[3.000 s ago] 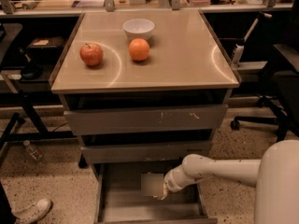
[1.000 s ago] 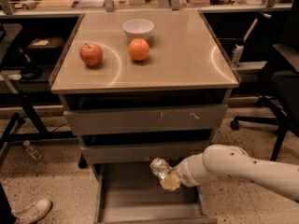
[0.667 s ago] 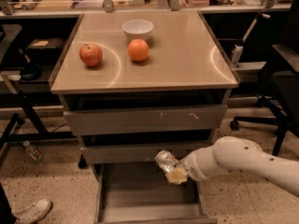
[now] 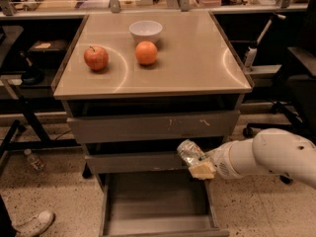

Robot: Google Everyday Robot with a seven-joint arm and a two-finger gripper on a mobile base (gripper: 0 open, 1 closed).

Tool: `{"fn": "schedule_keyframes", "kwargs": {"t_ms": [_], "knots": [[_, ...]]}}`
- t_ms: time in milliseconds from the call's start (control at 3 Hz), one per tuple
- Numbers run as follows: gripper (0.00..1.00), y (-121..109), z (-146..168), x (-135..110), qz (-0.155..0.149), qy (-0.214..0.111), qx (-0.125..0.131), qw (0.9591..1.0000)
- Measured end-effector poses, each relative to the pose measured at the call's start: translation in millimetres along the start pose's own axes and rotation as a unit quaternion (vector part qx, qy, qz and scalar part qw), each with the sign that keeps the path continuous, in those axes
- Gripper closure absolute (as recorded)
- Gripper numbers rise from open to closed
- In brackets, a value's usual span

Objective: Pick 7up can from bottom drawer and place on counter

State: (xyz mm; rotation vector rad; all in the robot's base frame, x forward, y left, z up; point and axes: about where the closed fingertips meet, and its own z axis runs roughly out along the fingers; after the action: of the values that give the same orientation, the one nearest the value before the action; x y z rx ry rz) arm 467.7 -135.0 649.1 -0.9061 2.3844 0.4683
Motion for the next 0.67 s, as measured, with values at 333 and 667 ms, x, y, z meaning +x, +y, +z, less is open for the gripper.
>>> {"fn": "schedule_keyframes", "kwargs": {"t_ms": [333, 667], "knots": [[1.00, -7.2, -40.5, -24.3, -0.007, -0.023, 0.032, 0.9992], [1.00, -7.5, -42.1, -25.0, -0.007, -0.024, 0.034, 0.9991]]}}
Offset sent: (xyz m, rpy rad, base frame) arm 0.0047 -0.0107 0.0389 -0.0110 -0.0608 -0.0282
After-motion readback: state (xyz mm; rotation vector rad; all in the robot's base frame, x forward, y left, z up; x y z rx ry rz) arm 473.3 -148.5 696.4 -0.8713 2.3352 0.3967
